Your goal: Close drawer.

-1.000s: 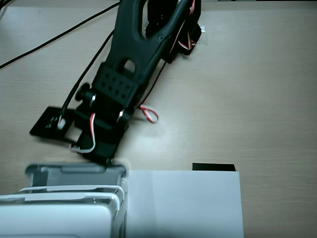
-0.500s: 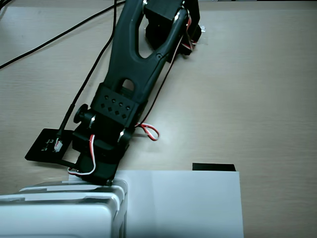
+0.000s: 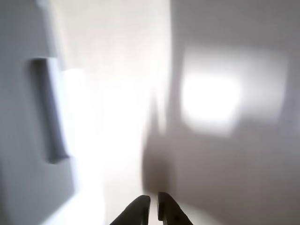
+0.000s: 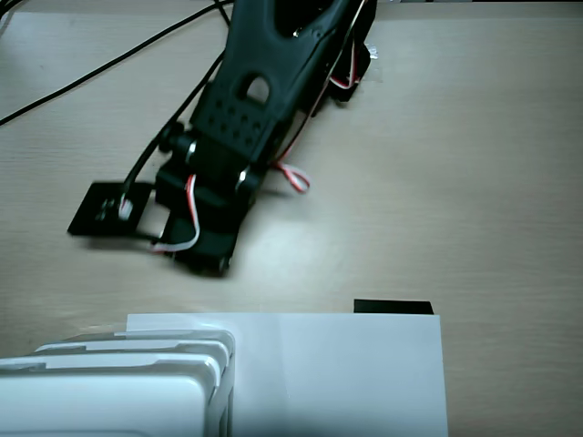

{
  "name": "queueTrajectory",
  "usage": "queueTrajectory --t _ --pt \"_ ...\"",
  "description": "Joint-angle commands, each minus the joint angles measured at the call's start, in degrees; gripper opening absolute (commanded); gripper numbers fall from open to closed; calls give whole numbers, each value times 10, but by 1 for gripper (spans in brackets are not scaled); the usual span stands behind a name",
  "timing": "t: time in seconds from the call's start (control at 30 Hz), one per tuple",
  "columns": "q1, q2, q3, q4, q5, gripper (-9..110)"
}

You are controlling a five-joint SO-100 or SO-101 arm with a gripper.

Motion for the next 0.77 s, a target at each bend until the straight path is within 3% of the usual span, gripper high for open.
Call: queueTrajectory --t 0.0,0.3,0.73 --pt "17 88 59 16 -9 0" --pt "5 249 198 54 -4 0" --pt "-3 250 193 59 -2 0"
